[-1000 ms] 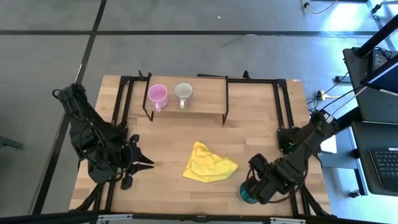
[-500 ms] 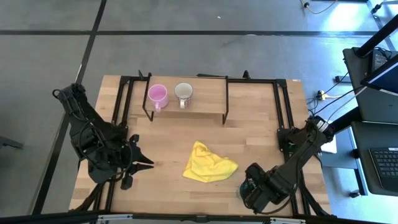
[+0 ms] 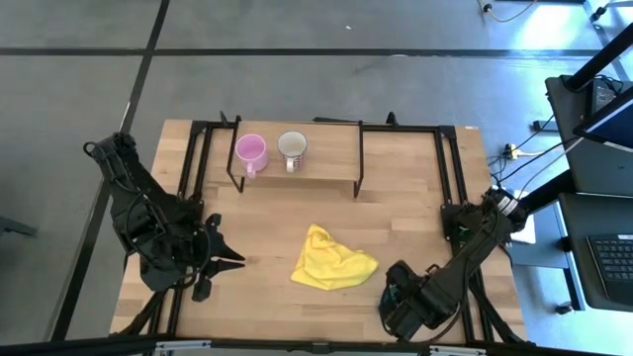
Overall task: Stack small to large cups/mugs on shelf
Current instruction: Put the blue cup on the shelf
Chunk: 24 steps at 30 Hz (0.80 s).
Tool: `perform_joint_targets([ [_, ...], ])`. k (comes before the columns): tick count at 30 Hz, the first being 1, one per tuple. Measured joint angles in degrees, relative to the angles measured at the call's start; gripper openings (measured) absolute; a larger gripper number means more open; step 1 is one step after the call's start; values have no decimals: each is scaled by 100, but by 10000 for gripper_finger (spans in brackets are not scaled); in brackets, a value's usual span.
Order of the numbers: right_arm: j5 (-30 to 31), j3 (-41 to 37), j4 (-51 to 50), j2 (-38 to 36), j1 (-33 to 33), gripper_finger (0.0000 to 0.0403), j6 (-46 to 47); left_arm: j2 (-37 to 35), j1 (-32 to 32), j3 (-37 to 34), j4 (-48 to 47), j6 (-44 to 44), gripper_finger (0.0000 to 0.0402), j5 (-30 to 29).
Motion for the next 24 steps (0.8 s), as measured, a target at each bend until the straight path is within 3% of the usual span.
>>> perform_joint_targets([
  [4,29,43,-58,-49,-111,15,-253,0,0,0,2,-7,54,0],
  [10,-227,829,-990,-13,-527,10,-1159,0,1,0,2,-44,53,0],
  [15,-166,1906,-946,-207,-1036,8,-1788,0,2,0,6,-50,53,0],
  [20,145,2754,-938,-264,-1755,8,-2399,0,2,0,3,-48,53,-2],
  [24,692,2860,-921,-303,-2514,8,-3239,0,2,0,2,-46,53,-1],
])
